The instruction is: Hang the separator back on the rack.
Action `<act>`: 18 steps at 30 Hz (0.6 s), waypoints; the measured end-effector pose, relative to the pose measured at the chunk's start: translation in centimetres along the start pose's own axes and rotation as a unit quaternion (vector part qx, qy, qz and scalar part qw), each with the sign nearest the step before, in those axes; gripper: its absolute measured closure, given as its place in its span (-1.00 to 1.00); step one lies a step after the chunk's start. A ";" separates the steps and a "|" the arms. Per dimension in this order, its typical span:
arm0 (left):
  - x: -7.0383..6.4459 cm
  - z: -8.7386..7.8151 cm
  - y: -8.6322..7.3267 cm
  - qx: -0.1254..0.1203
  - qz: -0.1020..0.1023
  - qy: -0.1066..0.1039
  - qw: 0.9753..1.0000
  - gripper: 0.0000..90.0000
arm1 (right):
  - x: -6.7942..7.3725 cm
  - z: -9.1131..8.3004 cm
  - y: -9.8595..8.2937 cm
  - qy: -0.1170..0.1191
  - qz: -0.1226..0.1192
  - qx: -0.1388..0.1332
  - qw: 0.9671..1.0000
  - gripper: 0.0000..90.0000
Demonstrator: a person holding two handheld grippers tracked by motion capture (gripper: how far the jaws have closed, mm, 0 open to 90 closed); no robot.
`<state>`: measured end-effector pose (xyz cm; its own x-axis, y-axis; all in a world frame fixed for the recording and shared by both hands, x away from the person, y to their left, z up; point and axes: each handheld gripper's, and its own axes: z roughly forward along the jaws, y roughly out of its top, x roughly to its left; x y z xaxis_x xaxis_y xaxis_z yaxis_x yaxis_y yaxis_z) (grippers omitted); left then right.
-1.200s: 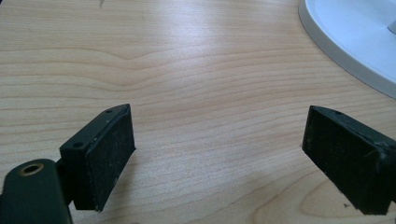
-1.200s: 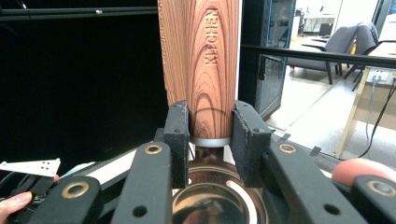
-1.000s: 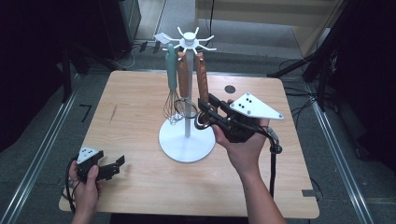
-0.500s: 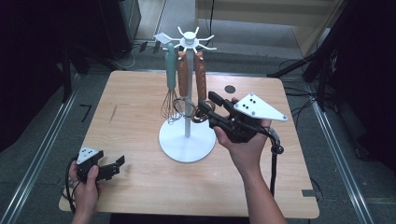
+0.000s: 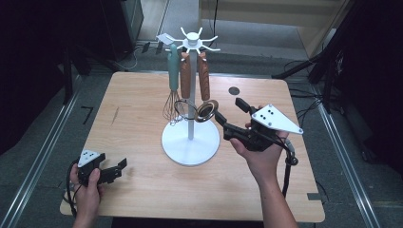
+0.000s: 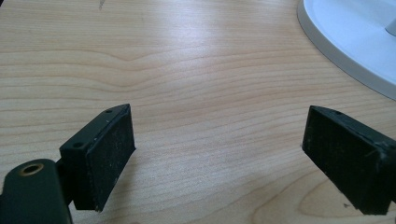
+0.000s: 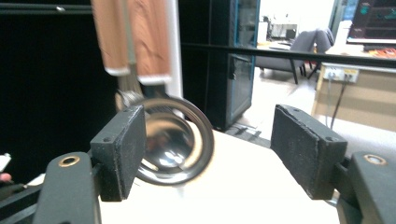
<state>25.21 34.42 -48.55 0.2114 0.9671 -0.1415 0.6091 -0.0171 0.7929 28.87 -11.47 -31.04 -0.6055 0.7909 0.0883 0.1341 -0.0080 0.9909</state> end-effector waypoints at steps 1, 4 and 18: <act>0.0 0.0 0.0 0.000 -0.001 0.000 1.000 -0.79 | -0.3 -0.2 -0.2 -0.005 0.000 0.000 1.000 -0.43; 0.0 0.0 0.0 0.000 -0.001 0.000 1.000 -0.79 | -1.0 -0.6 -0.9 -0.014 0.009 0.005 1.000 -0.48; 0.0 0.0 0.0 0.000 0.001 0.001 1.000 -0.79 | -4.1 -2.4 -5.6 -0.064 0.027 0.037 0.997 -0.53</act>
<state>25.19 34.41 -48.54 0.2113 0.9673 -0.1400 0.6095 -0.0184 0.7926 28.75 -16.16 -36.70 -0.4916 0.8620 0.1235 0.2251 -0.0111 0.9743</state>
